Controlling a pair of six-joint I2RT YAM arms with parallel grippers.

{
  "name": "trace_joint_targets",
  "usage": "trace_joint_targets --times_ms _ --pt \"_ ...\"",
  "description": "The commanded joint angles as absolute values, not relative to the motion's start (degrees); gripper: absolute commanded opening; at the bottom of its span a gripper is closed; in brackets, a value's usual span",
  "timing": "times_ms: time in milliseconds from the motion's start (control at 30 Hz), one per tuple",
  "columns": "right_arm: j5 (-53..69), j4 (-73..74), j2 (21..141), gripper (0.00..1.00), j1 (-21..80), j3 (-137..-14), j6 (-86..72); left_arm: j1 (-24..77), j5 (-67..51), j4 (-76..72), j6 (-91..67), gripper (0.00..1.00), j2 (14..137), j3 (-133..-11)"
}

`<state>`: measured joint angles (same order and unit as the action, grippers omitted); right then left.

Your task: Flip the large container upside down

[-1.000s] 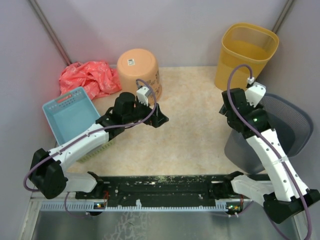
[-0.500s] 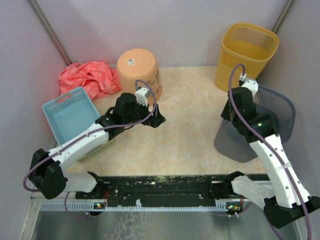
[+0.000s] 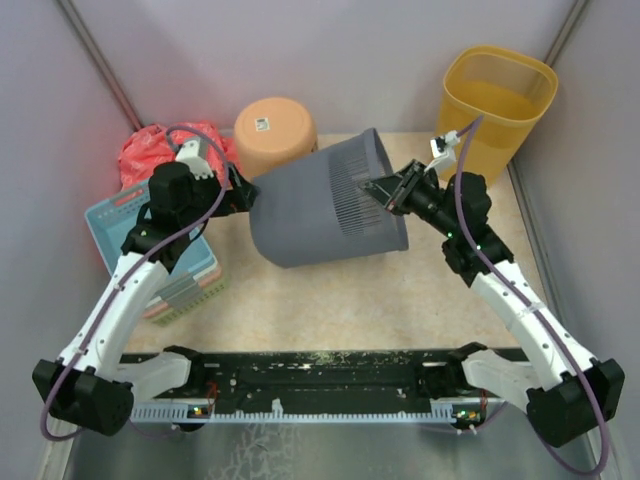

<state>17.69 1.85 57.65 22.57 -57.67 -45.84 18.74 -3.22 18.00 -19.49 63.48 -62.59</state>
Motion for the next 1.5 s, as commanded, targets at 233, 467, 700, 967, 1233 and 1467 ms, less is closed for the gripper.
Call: trace_joint_targets --times_ms 233,467,700,967,1233,1467 --pt "22.89 -34.81 58.35 0.0 21.57 -41.72 -67.19 13.42 -19.49 20.35 -24.54 1.0 62.79 -62.56" --pt "20.17 -23.49 50.99 0.12 19.45 -31.29 -63.69 12.84 -24.21 19.3 -23.89 1.0 65.3 -62.93" --pt "15.18 -4.85 46.97 0.65 19.2 -35.28 -52.55 12.49 -27.9 19.74 -24.38 1.0 67.88 -62.13" --pt "11.08 6.11 47.02 0.46 19.15 -42.72 -41.62 12.39 -29.12 21.75 -24.6 1.0 67.52 -61.58" --pt "12.46 3.66 48.17 0.23 19.25 -40.13 -42.41 12.37 -36.73 23.13 -26.71 1.0 70.41 -61.6" --pt "10.74 2.56 48.23 0.04 19.11 -37.92 -43.42 11.89 -41.35 26.77 -25.98 0.98 74.05 -64.73"
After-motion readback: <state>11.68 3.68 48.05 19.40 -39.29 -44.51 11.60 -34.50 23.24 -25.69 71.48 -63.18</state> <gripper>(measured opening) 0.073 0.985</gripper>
